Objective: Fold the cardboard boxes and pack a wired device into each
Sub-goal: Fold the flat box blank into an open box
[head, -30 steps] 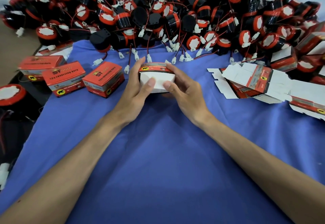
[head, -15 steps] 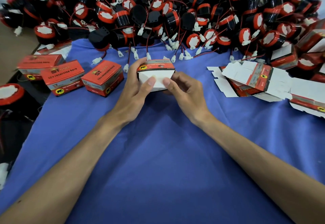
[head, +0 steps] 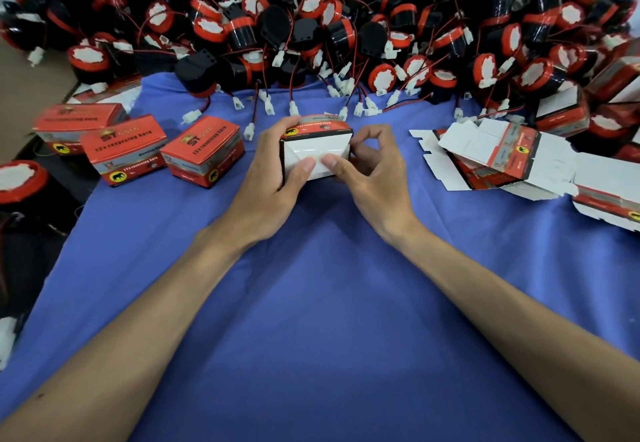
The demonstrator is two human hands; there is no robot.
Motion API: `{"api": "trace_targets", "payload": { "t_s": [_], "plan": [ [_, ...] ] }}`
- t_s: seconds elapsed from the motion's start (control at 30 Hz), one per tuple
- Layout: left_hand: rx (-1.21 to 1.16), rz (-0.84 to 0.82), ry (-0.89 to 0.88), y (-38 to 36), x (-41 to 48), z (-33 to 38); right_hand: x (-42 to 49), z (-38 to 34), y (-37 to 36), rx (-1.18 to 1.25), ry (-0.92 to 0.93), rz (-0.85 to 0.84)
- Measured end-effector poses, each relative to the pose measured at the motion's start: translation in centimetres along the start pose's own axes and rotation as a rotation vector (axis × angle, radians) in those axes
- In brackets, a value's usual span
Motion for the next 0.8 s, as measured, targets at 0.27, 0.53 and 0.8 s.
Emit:
{"api": "trace_targets", "payload": {
  "t_s": [0.27,0.53,0.8],
  "plan": [
    [-0.056,0.079,-0.036,0.8,0.1,0.6,0.0,-0.3,-1.0,-0.079,0.023,-0.081],
    [-0.039,0.096,-0.074,0.8,0.1,1.0,-0.2,-0.1,-1.2,-0.07,0.063,-0.13],
    [0.142,0.188,-0.143,1.5,0.0,2.2,-0.7,-0.7,-1.0,0.072,0.117,-0.042]
  ]
}}
Point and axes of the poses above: each hand's wrist, its own x-axis towards the middle knuckle, its own y-axis out of the back of the hand, z = x × y, the point moved 8 cm from there along x, towards the middle knuckle, and after that the axes turned 14 degrees about -y, right-handed, at the moved point
